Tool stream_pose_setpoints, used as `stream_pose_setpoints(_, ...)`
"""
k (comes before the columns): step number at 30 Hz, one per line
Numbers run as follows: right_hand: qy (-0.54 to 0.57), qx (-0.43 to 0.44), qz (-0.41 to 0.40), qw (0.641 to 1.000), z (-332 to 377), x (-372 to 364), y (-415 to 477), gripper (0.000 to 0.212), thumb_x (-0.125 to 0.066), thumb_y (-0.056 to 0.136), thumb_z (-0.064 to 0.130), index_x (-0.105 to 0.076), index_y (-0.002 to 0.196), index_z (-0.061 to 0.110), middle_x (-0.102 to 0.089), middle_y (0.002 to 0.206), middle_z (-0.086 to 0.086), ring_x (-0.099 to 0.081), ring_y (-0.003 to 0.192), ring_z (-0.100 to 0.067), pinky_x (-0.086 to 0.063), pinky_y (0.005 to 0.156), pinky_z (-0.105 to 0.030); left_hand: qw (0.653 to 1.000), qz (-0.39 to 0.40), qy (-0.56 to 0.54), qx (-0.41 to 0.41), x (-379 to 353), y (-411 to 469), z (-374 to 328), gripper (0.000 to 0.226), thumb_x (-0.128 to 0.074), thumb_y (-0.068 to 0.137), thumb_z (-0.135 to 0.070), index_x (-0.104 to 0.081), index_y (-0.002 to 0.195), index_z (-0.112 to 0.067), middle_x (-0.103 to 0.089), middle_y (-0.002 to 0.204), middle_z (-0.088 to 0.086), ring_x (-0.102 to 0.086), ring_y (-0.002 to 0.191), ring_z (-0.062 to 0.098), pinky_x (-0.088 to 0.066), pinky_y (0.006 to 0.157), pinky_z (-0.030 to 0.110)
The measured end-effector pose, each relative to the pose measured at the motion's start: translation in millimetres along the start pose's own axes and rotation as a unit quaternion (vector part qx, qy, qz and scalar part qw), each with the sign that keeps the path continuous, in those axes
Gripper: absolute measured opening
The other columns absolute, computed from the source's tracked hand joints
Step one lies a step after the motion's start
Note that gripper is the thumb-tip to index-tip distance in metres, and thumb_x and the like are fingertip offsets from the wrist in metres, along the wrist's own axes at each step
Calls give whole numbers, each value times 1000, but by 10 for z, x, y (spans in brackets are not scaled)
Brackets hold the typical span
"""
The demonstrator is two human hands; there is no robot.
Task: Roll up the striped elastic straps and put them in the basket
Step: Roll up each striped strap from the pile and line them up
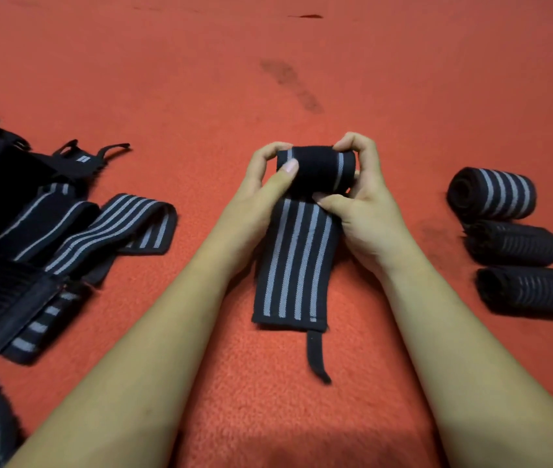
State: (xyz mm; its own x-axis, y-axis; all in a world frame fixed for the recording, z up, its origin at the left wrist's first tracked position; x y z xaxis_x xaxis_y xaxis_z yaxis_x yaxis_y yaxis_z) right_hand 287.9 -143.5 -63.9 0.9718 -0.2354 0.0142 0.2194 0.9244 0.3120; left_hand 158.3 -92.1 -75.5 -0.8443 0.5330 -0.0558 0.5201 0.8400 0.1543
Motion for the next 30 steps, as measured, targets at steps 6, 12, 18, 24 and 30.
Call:
stream_pose_setpoints(6, 126, -55, -4, 990, -19, -203, 5, 18, -64, 90, 24, -50, 101, 27, -55, 99, -13, -54, 93, -25, -43, 88, -44, 998, -47, -35, 7, 57, -28, 27, 6, -51, 103, -37, -48, 104, -32, -65, 90, -7, -61, 82, 13, -49, 78, 34)
stream_pose_setpoints(12, 149, -107, -31, 983, -81, -111, -6, 38, -52, 102, 20, -45, 139, 14, -74, 104, -3, -71, 98, -20, -56, 89, -41, 998, -19, -59, -18, 58, 2, 29, 48, -56, 94, -4, -34, 128, -28, -64, 108, 10, -65, 94, 20, -55, 87, 38)
stream_pose_setpoints(18, 128, -129, 16, 983, -120, -84, -11, 58, -53, 100, 8, -32, 150, 26, -69, 114, -9, -69, 101, -24, -55, 92, -43, 999, -13, 36, -37, 110, 21, -29, 63, -59, 84, -4, -42, 144, -7, -60, 127, 5, -58, 119, 14, -47, 102, 27)
stream_pose_setpoints(24, 131, -86, 37, 987, -34, -44, -12, 55, -49, 98, -7, -34, 143, 19, -65, 107, -13, -66, 98, -27, -57, 88, -40, 999, 42, 18, 22, 95, -12, 54, 62, -56, 101, -8, -32, 151, -36, -70, 102, 15, -70, 90, 25, -57, 80, 35)
stream_pose_setpoints(30, 153, -86, 77, 981, -44, -67, -9, 61, -50, 84, -21, -44, 123, 25, -54, 99, -13, -61, 83, -19, -55, 74, -33, 983, 44, -168, 60, -34, 31, 31, 29, -48, 98, -32, -50, 125, -22, -62, 105, 4, -62, 92, 18, -52, 79, 34)
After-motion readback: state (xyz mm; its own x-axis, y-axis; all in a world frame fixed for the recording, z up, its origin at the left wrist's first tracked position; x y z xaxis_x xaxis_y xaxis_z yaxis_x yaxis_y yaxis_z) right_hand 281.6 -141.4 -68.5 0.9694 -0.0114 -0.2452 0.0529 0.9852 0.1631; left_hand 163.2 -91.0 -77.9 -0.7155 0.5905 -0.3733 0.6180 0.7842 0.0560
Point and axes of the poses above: each hand's wrist, its own y-axis towards the middle knuckle, its own x-axis out of the back of the hand, z = x × y, the point moved 7 cm from there along y, towards the middle knuckle
